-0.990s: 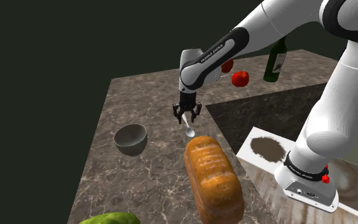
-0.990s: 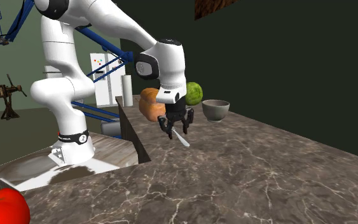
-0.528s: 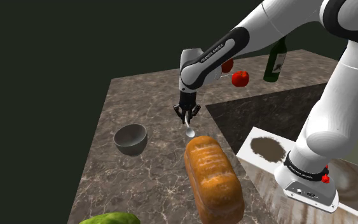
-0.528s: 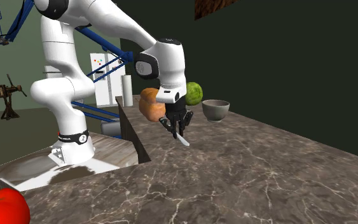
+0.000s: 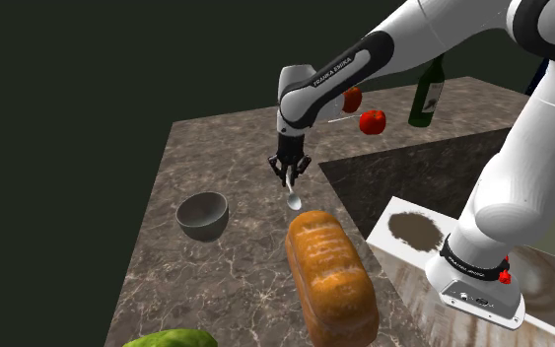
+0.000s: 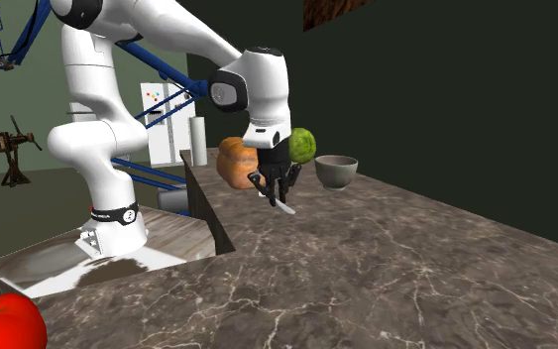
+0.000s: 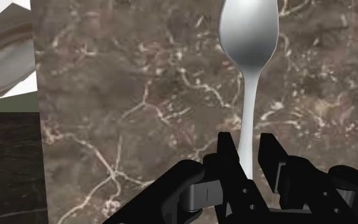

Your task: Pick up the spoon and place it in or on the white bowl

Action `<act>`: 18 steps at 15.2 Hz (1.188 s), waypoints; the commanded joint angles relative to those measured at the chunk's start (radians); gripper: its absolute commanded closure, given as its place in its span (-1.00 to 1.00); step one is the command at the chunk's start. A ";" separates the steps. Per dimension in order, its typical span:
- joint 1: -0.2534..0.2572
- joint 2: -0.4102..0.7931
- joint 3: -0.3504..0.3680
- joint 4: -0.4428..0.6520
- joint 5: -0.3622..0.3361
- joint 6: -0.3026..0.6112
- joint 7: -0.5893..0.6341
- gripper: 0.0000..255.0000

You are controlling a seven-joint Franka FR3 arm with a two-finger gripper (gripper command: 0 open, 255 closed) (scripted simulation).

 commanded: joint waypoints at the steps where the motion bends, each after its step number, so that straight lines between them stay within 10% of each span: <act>1: -0.001 -0.017 -0.001 0.010 -0.003 -0.027 0.006 1.00; 18: -0.008 -0.114 -0.009 0.141 -0.025 -0.252 0.051 1.00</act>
